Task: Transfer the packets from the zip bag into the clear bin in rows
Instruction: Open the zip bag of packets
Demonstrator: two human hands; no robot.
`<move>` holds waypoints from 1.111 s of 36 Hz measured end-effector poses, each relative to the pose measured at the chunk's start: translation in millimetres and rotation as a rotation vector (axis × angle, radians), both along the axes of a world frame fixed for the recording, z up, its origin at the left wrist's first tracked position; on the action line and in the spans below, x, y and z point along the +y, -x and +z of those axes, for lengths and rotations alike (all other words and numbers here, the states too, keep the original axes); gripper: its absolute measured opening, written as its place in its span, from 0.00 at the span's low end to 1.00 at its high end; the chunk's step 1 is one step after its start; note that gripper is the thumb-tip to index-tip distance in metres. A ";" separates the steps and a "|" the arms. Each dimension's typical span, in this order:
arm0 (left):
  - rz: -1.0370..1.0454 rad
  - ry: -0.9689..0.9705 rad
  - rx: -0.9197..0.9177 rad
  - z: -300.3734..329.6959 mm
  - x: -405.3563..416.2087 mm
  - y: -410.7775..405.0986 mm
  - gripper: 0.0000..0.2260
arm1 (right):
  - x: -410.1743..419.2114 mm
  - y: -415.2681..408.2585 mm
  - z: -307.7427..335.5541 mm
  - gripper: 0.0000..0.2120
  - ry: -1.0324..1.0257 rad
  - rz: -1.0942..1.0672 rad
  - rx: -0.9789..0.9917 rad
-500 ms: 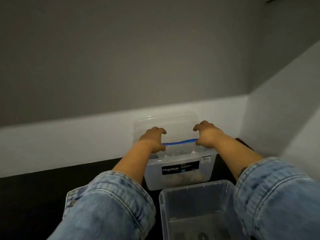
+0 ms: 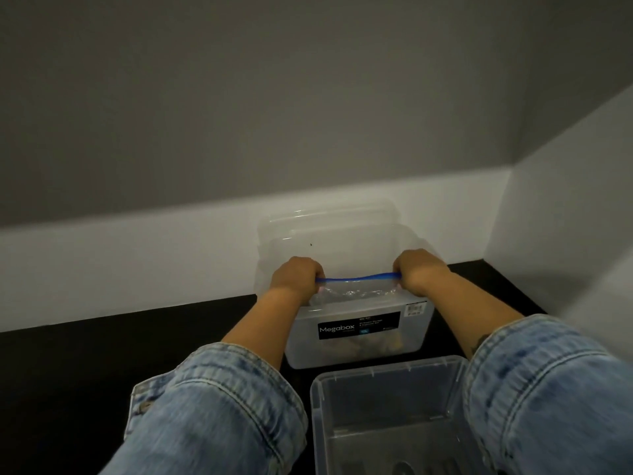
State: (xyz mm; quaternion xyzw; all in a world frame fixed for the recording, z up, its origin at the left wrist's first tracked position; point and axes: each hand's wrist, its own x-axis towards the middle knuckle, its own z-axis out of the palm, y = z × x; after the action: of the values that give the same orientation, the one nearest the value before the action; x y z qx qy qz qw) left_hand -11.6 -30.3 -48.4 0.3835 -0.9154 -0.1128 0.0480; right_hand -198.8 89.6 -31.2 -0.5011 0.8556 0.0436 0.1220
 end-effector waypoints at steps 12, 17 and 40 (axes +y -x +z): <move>0.039 0.076 0.310 35.1 0.4 -5.5 0.06 | 7.3 2.5 33.6 0.05 0.385 -0.038 -0.078; 0.053 0.132 0.428 65.7 4.3 -14.5 0.06 | 10.6 -4.9 65.9 0.05 0.539 -0.040 -0.061; 0.162 0.218 0.763 169.6 44.3 -186.5 0.05 | 34.2 -143.1 160.5 0.06 0.938 0.242 -0.100</move>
State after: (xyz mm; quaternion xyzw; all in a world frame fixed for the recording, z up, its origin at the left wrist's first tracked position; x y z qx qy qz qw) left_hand 174.9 14.0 121.2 0.3778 -0.8053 -0.1453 0.4332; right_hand -55.7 123.7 129.3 -0.5996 0.7116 -0.3568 -0.0819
